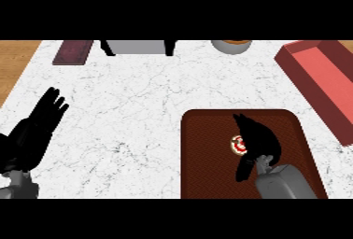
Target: Pick the cupcake from the tray and place it in the cardboard box
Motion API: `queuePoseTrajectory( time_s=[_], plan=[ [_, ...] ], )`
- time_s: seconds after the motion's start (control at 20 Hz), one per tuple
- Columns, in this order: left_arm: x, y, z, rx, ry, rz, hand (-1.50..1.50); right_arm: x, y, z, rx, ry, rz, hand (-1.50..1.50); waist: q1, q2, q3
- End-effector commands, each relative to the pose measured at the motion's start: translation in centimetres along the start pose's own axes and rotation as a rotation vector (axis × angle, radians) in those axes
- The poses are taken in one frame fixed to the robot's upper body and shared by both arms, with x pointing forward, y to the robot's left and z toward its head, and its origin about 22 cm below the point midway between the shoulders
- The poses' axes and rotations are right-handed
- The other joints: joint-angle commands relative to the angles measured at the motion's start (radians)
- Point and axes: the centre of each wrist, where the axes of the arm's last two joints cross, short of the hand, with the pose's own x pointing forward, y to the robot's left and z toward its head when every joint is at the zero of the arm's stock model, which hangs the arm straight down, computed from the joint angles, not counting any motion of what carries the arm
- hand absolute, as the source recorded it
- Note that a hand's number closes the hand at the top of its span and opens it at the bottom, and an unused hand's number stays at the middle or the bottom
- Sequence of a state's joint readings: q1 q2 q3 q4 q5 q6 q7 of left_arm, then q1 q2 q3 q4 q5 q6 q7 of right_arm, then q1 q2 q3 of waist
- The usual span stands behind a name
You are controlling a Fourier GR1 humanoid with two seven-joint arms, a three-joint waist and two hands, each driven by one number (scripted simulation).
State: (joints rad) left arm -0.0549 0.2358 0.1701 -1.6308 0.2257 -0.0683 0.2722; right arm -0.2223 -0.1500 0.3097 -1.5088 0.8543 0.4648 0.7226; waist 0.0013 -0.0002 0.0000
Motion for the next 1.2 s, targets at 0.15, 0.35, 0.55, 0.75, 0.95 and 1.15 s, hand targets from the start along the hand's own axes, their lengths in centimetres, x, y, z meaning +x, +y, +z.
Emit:
queuePoseTrajectory(
  time_s=[0.15,0.35,0.55,0.75,0.95,1.15],
  plan=[
    [1.9,-0.6,0.7,0.013,-0.014,0.006,0.00,0.5,2.4,-1.7,-0.005,-0.002,0.004,-1.50,0.003,0.000,0.000],
    [-0.4,0.0,0.6,0.001,-0.011,0.003,0.00,-1.9,1.1,-1.2,-0.038,-0.016,0.013,1.50,-0.001,0.000,0.000],
    [1.1,1.6,-0.6,0.010,0.003,0.014,0.00,0.6,1.7,-1.3,-0.087,-0.097,0.020,1.50,0.000,0.000,0.000],
    [1.0,1.4,-0.2,0.018,0.012,0.010,0.00,-1.7,1.7,-2.4,-0.084,-0.095,0.037,1.50,0.000,0.000,0.000],
    [-0.6,1.5,0.2,-0.023,-0.002,-0.005,0.00,-3.4,-6.1,-6.7,-0.125,-0.058,-0.028,1.50,0.015,0.005,0.000],
    [1.2,-0.7,-0.5,-0.038,-0.019,-0.005,0.00,-4.1,-9.9,-10.0,-0.132,0.025,-0.067,1.50,0.043,0.015,0.002]
  ],
)
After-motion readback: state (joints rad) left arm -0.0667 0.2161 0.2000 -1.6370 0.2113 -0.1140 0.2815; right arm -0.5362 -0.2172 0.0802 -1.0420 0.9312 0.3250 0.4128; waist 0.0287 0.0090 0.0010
